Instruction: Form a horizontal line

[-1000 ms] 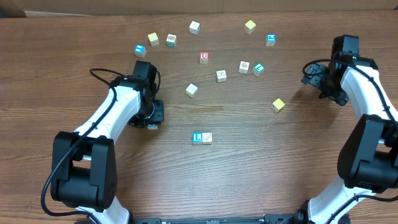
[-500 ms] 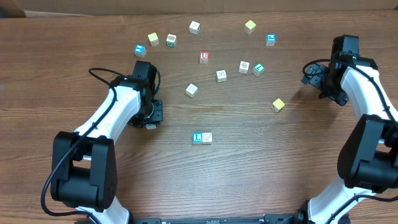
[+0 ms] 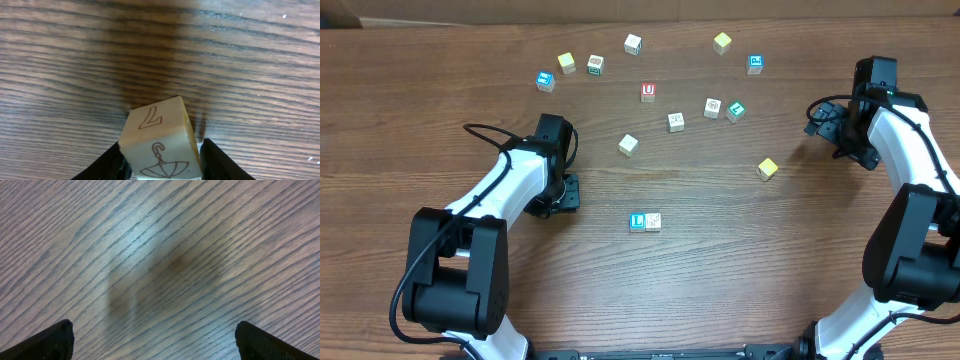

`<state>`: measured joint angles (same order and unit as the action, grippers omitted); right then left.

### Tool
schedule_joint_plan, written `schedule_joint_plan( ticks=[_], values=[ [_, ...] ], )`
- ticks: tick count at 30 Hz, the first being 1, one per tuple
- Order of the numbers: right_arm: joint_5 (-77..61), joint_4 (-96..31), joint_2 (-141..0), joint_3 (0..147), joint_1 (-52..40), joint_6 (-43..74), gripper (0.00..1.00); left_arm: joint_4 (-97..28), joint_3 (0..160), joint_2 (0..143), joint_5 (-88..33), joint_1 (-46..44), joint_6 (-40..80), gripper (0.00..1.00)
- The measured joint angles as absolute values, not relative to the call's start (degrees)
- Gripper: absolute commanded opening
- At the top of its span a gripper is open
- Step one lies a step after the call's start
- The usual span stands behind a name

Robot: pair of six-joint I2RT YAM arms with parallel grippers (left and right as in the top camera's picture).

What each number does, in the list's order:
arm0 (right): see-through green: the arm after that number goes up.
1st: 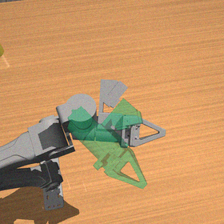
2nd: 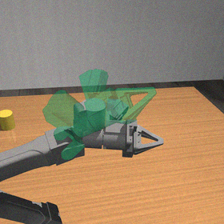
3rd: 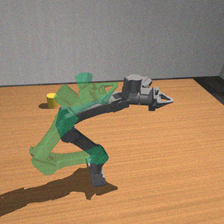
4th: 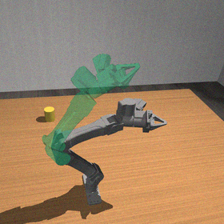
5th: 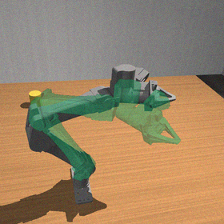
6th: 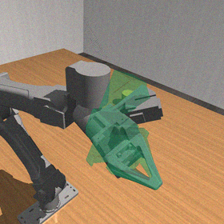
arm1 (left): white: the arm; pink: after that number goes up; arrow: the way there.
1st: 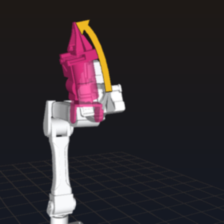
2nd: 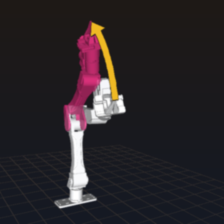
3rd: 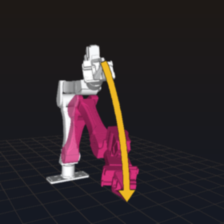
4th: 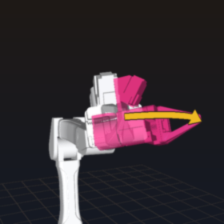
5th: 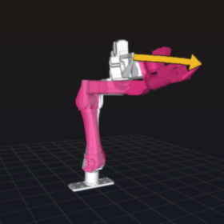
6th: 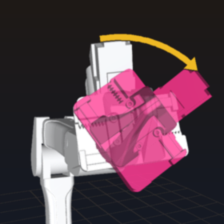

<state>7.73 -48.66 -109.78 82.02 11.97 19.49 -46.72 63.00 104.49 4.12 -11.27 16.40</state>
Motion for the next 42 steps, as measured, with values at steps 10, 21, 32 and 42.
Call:
schedule_joint_plan(
  ticks=[10, 21, 32, 42],
  values=[
    [7.7, -48.7, -109.8, 82.0, 12.0, 19.5, 1.0, -45.1, 63.0, 104.5, 5.2, -11.3, 16.4, 0.43],
    [7.7, -48.7, -109.8, 82.0, 12.0, 19.5, 1.0, -43.8, 63.0, 104.5, 5.4, -11.3, 16.4, 0.37],
    [7.7, -48.6, -109.8, 82.0, 12.0, 19.5, 1.0, -44.1, 63.0, 104.5, 1.7, -11.3, 12.9, 0.41],
    [7.7, -48.7, -109.8, 82.0, 12.0, 19.4, 1.0, -43.2, 63.0, 104.5, 1.1, -11.3, 11.8, 0.44]
  ],
)
